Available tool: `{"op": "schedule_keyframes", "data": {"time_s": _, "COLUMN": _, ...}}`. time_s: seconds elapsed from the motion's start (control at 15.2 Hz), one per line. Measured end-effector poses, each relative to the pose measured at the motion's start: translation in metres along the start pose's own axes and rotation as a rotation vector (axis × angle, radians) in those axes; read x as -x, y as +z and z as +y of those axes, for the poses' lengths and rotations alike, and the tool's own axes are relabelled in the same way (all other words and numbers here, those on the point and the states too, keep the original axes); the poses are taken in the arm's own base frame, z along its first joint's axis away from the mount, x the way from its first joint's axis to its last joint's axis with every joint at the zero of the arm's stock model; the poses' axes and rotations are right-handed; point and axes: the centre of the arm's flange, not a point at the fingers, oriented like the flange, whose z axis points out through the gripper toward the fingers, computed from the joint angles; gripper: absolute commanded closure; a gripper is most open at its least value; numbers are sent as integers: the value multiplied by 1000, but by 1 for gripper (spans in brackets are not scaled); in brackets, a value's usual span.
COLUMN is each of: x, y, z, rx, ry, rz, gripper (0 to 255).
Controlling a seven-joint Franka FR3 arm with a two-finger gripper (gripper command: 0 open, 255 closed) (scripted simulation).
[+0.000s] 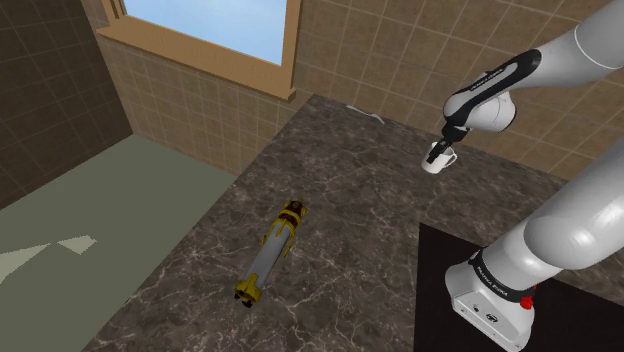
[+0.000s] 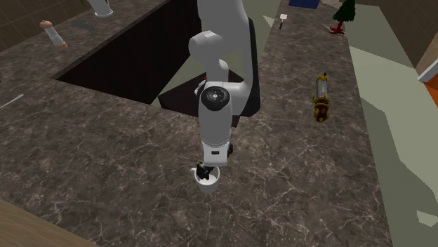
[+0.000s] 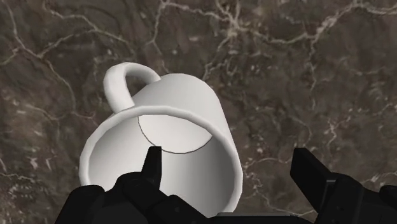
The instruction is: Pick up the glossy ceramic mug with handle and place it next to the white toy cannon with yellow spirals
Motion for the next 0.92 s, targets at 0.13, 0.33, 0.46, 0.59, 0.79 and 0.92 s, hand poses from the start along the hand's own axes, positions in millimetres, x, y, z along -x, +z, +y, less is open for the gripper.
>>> {"op": "schedule_keyframes", "data": {"time_s": 0.13, "x": 0, "y": 1, "z": 0, "rx": 0, "ry": 0, "rz": 0, "gripper": 0}}
{"op": "schedule_keyframes", "data": {"time_s": 0.33, "x": 0, "y": 1, "z": 0, "rx": 0, "ry": 0, "rz": 0, "gripper": 255}}
{"op": "schedule_keyframes", "data": {"time_s": 0.46, "x": 0, "y": 1, "z": 0, "rx": 0, "ry": 0, "rz": 0, "gripper": 255}}
{"op": "schedule_keyframes", "data": {"time_s": 0.59, "x": 0, "y": 1, "z": 0, "rx": 0, "ry": 0, "rz": 0, "gripper": 255}}
{"op": "schedule_keyframes", "data": {"time_s": 0.79, "x": 0, "y": 1, "z": 0, "rx": 0, "ry": 0, "rz": 0, "gripper": 255}}
{"op": "schedule_keyframes", "data": {"time_s": 0.92, "x": 0, "y": 1, "z": 0, "rx": 0, "ry": 0, "rz": 0, "gripper": 255}}
